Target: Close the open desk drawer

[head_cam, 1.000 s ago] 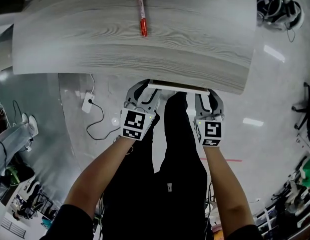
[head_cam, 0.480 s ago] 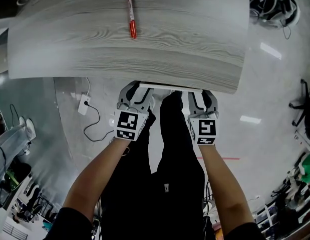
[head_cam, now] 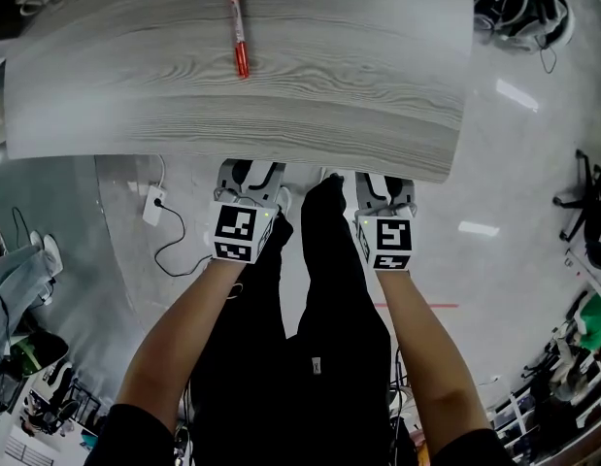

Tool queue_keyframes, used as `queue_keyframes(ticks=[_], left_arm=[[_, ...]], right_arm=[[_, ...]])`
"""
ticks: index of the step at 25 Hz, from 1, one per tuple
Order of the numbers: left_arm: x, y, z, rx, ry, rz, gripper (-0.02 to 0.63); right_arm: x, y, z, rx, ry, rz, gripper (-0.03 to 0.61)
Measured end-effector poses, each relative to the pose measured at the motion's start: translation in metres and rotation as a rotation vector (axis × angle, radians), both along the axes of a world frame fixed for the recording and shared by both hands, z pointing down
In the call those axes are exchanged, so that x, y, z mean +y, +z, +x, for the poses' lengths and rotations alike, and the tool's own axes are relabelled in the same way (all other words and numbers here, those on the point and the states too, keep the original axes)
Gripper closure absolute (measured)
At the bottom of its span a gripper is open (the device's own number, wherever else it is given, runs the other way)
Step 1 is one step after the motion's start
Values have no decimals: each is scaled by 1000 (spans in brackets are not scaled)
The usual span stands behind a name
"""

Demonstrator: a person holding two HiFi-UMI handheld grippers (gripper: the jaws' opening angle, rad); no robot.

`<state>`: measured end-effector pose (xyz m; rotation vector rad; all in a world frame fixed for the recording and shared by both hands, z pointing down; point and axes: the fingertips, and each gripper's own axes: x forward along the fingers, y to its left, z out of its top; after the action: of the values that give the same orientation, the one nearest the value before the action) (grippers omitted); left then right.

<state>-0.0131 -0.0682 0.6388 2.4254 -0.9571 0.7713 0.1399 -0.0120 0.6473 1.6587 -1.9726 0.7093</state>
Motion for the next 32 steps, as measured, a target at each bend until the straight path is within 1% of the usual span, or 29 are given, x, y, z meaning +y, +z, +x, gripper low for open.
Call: queue_keyframes(ticks=[12, 24, 32], left_arm=[[-16, -2, 7, 22, -5, 27, 449], [-28, -1, 8, 22, -2, 35, 449], [-27, -1, 8, 4, 24, 63, 449]], right_arm=[[-16, 0, 7, 3, 9, 22, 446], [-26, 0, 7, 9, 41, 29, 446], [-26, 1, 8, 16, 51, 38, 446]])
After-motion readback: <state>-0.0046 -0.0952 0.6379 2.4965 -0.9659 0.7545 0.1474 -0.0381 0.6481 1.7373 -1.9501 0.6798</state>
